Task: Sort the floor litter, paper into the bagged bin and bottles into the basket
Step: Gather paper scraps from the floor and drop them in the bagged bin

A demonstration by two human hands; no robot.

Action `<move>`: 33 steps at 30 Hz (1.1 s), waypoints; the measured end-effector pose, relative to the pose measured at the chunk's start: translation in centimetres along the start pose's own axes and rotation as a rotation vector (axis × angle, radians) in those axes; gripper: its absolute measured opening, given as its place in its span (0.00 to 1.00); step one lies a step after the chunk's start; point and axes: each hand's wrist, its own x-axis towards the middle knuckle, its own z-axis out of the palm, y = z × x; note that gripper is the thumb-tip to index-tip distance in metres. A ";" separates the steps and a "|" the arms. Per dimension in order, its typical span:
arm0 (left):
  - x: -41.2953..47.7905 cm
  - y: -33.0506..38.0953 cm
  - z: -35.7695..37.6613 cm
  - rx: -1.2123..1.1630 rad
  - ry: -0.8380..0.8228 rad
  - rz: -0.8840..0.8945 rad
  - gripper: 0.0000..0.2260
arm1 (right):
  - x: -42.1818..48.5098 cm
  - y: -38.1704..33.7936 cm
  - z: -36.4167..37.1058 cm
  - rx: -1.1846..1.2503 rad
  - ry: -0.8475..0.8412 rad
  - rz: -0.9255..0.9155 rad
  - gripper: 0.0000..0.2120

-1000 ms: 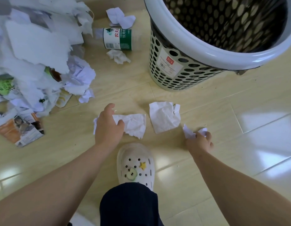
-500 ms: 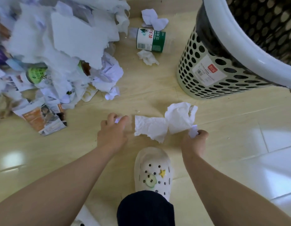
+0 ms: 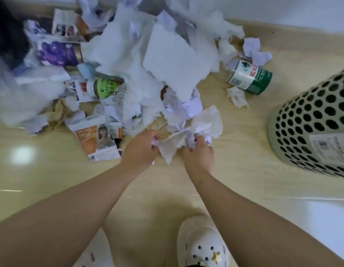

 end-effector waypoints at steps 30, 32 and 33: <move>2.0 -0.4 -18.5 -0.226 -0.127 -0.129 0.11 | -0.5 -18.0 -5.0 -0.282 -0.689 -0.069 0.18; 1.4 -2.0 -18.7 -0.373 -0.095 -0.174 0.11 | -1.2 -19.4 -4.0 -0.118 -0.589 -0.135 0.16; 1.1 -3.0 -18.6 -0.415 -0.097 -0.186 0.10 | -1.6 -19.9 -3.5 -0.031 -0.545 -0.159 0.15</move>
